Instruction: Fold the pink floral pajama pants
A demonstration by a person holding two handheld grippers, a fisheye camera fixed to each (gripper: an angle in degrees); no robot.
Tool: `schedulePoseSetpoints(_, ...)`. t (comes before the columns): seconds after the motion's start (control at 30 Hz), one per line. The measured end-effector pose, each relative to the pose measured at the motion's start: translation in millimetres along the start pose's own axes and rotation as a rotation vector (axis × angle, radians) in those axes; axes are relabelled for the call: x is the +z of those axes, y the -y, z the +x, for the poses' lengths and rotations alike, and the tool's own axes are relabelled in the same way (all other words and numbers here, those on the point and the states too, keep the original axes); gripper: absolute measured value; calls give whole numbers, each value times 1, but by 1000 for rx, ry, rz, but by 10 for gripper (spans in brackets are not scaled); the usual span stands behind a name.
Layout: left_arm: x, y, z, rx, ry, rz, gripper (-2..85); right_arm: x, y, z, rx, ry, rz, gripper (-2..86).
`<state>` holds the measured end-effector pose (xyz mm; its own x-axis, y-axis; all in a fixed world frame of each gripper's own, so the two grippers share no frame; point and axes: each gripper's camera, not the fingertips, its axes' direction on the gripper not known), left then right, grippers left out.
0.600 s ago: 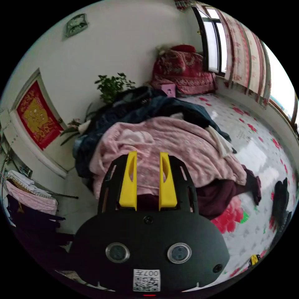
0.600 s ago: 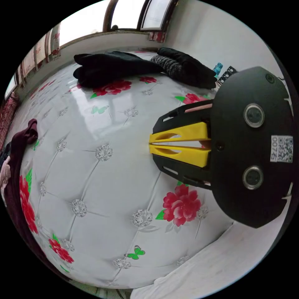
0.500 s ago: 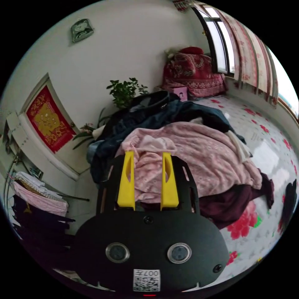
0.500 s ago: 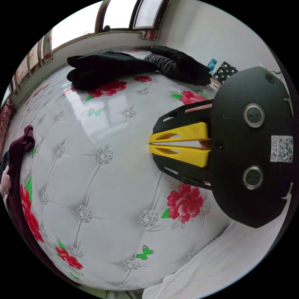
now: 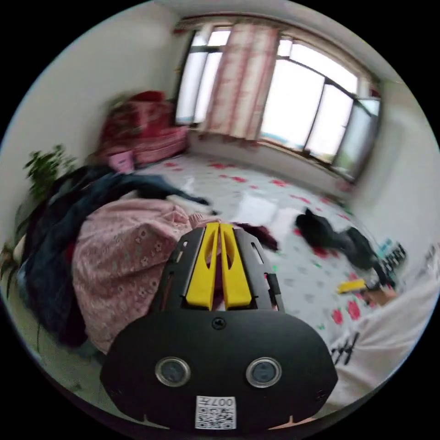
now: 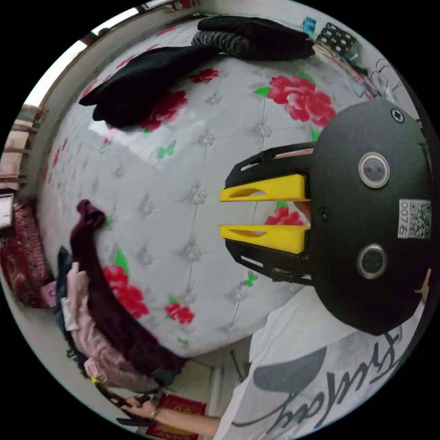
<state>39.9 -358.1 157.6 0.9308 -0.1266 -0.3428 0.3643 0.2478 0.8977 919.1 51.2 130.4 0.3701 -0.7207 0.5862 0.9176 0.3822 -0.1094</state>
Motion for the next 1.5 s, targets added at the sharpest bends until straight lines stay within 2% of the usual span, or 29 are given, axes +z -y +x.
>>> schedulePoseSetpoints(0.1,15,-1,84,220,-256,-66,-10,-53,-1,-3,24,124,190,70)
schedulePoseSetpoints(0.23,47,-18,174,275,-640,-154,-10,-117,-10,-9,-8,283,397,87)
schedulePoseSetpoints(0.3,59,-37,229,306,-855,-205,-9,-136,-20,-12,-34,294,413,91)
schedulePoseSetpoints(0.4,78,-63,269,270,-939,-342,-6,-142,-47,-7,-7,175,339,95)
schedulePoseSetpoints(0.53,78,-80,263,284,-804,-416,11,-138,-101,20,173,114,229,98)
schedulePoseSetpoints(0.67,83,-83,202,190,-527,-480,38,-148,-122,23,245,110,241,98)
schedulePoseSetpoints(0.8,86,-72,134,24,-295,-493,55,-152,-88,-6,127,125,251,96)
schedulePoseSetpoints(0.9,87,-63,104,-52,-195,-473,63,-133,-46,-39,-13,142,182,94)
schedulePoseSetpoints(0.97,89,-60,93,-87,-161,-475,66,-111,-22,-59,-90,106,83,85)
schedulePoseSetpoints(1.07,94,-56,84,-121,-156,-484,70,-73,-4,-76,-142,-48,-112,47)
schedulePoseSetpoints(1.13,92,-54,82,-122,-158,-479,71,-91,-18,-70,-159,-102,-89,27)
schedulePoseSetpoints(1.3,90,-54,85,-76,-152,-482,68,-191,-97,-5,128,-280,57,10)
schedulePoseSetpoints(1.4,100,-53,88,-81,-183,-506,67,-234,-157,37,355,-468,17,7)
schedulePoseSetpoints(1.5,113,-51,93,-97,-222,-526,72,-258,-207,73,603,-537,-44,7)
